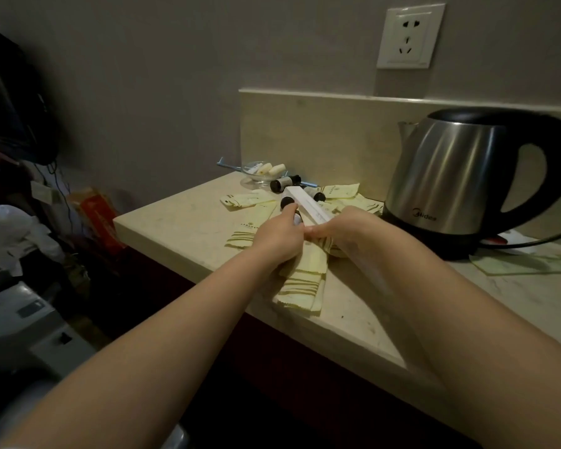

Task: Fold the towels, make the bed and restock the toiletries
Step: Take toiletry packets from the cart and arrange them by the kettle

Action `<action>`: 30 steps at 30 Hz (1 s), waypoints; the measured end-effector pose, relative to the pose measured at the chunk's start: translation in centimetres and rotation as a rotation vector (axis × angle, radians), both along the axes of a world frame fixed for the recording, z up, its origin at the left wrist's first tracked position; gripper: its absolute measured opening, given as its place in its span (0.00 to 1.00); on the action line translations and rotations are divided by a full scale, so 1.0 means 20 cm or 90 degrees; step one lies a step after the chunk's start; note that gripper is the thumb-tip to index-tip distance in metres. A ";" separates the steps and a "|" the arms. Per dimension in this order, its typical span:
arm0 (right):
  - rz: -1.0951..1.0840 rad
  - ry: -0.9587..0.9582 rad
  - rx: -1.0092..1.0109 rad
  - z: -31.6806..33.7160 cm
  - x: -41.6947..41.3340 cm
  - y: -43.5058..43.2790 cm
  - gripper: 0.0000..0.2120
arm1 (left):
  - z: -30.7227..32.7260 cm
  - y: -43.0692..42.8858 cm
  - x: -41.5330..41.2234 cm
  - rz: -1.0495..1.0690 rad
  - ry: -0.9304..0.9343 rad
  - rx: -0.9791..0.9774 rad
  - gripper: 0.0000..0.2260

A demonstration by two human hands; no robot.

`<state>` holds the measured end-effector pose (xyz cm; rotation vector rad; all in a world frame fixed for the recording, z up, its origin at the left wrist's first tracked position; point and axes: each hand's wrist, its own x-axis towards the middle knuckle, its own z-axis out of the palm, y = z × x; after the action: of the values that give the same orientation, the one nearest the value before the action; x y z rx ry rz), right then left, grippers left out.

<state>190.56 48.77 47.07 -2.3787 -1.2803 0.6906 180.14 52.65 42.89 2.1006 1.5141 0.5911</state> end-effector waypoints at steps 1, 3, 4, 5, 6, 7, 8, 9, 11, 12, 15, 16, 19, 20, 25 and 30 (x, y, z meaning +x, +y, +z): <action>-0.009 0.017 0.017 0.00 0.00 -0.01 0.33 | 0.01 -0.01 0.00 -0.003 -0.035 -0.020 0.22; -0.037 0.093 0.063 -0.02 0.02 -0.03 0.30 | 0.03 -0.02 0.02 -0.014 -0.082 -0.056 0.22; -0.061 0.157 0.093 -0.03 0.02 -0.04 0.29 | 0.04 -0.03 0.03 -0.025 -0.094 -0.072 0.22; -0.089 0.219 0.127 -0.05 0.02 -0.04 0.27 | 0.05 -0.03 0.04 -0.037 -0.107 -0.087 0.22; -0.121 0.263 0.162 -0.07 0.02 -0.03 0.26 | 0.06 -0.05 0.06 -0.049 -0.122 -0.103 0.22; -0.154 0.288 0.195 -0.09 0.01 -0.02 0.25 | 0.06 -0.06 0.08 -0.060 -0.135 -0.111 0.23; -0.182 0.305 0.222 -0.11 0.00 -0.01 0.25 | 0.06 -0.08 0.10 -0.066 -0.147 -0.113 0.23; -0.206 0.315 0.242 -0.12 -0.01 -0.01 0.25 | 0.06 -0.09 0.11 -0.063 -0.164 -0.114 0.24; -0.232 0.333 0.281 -0.12 -0.03 -0.01 0.24 | 0.07 -0.10 0.14 -0.042 -0.216 -0.132 0.26; -0.238 0.340 0.296 -0.12 -0.04 -0.01 0.23 | 0.08 -0.09 0.15 -0.032 -0.243 -0.142 0.27; -0.224 0.378 0.335 -0.13 -0.07 -0.01 0.27 | 0.08 -0.09 0.15 0.010 -0.346 -0.154 0.29; -0.213 0.389 0.347 -0.14 -0.07 -0.01 0.29 | 0.07 -0.09 0.15 0.030 -0.399 -0.169 0.30; -0.193 0.422 0.381 -0.15 -0.09 -0.03 0.29 | 0.06 -0.12 0.14 0.067 -0.549 -0.218 0.36; -0.193 0.435 0.390 -0.15 -0.10 -0.04 0.31 | 0.06 -0.12 0.14 0.069 -0.601 -0.257 0.39; -0.213 0.475 0.382 -0.11 -0.09 -0.12 0.29 | 0.08 -0.15 0.16 0.033 -0.730 -0.351 0.32; -0.190 0.401 0.429 -0.08 -0.10 -0.22 0.24 | 0.09 -0.21 0.17 -0.022 -0.785 -0.387 0.28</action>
<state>188.54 44.45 45.46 -1.5706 -0.7073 0.6927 183.57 48.45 44.75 0.9102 0.7501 0.9835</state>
